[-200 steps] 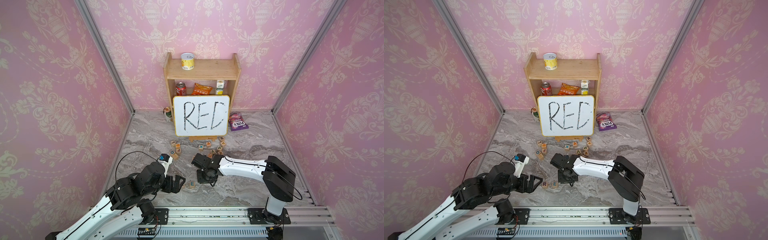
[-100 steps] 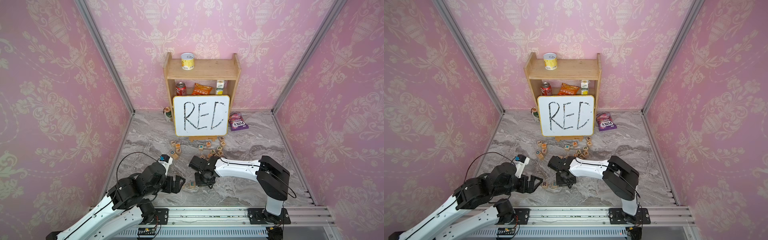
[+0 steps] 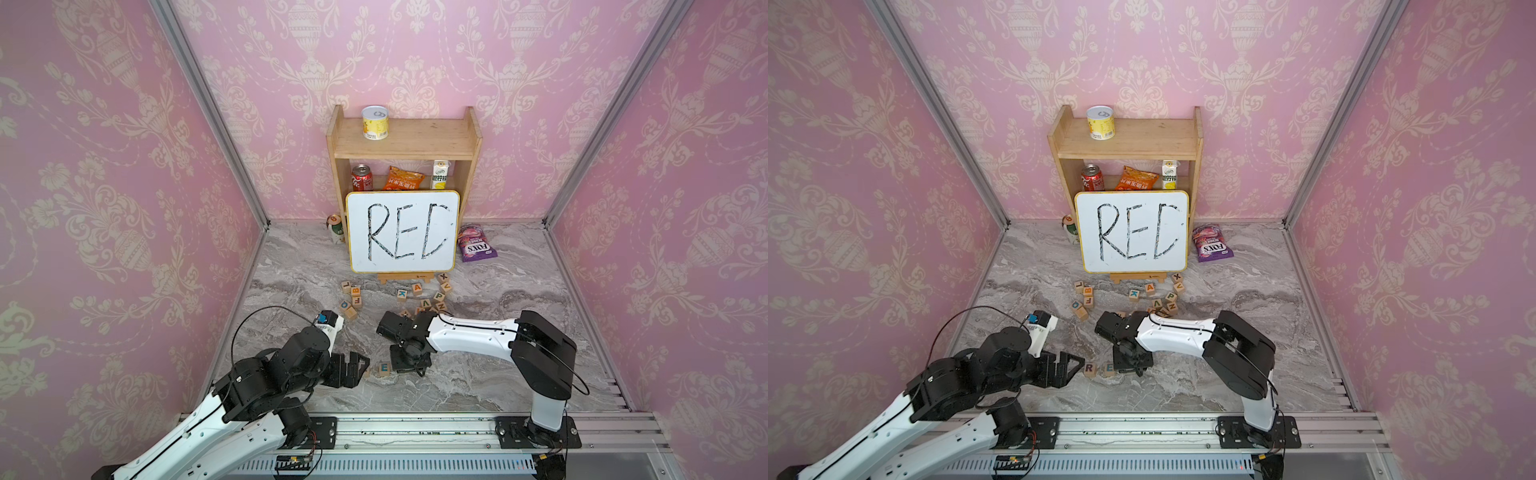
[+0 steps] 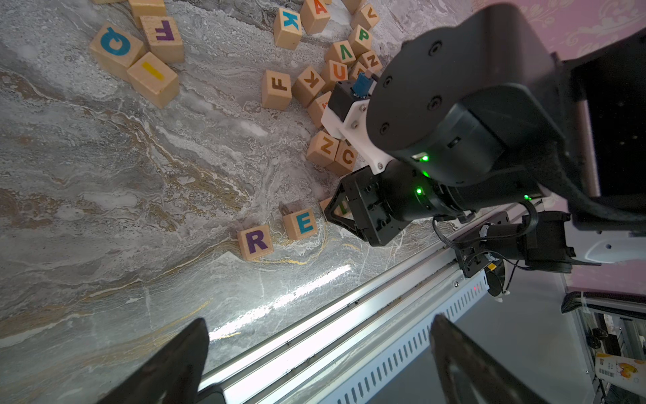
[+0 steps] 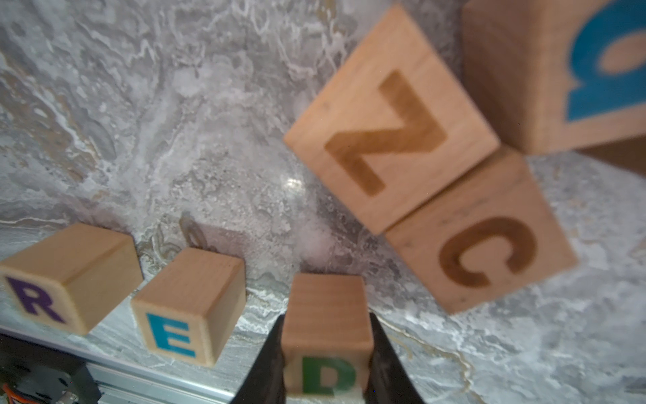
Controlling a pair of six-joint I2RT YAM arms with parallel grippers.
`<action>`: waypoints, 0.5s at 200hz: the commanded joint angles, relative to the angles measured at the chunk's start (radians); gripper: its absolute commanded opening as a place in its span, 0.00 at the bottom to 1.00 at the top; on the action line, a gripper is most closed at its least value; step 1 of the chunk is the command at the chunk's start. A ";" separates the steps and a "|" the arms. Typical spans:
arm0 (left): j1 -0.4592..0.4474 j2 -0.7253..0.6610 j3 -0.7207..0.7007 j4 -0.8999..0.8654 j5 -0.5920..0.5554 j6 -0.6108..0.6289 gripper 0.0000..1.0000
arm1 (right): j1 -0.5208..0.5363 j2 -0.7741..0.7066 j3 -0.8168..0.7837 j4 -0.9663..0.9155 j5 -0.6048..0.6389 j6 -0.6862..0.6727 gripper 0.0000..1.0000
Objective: Assemble the uppercase word "red" with letter blocks
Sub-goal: Place the letter block at the center of the board.
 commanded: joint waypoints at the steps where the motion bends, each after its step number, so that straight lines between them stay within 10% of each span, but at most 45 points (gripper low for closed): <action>1: -0.009 -0.010 -0.009 -0.023 -0.018 -0.015 0.99 | 0.009 0.033 0.022 -0.022 0.002 0.016 0.13; 100: -0.009 -0.015 -0.015 -0.017 -0.019 -0.018 0.99 | 0.009 0.008 0.019 -0.025 0.014 0.014 0.41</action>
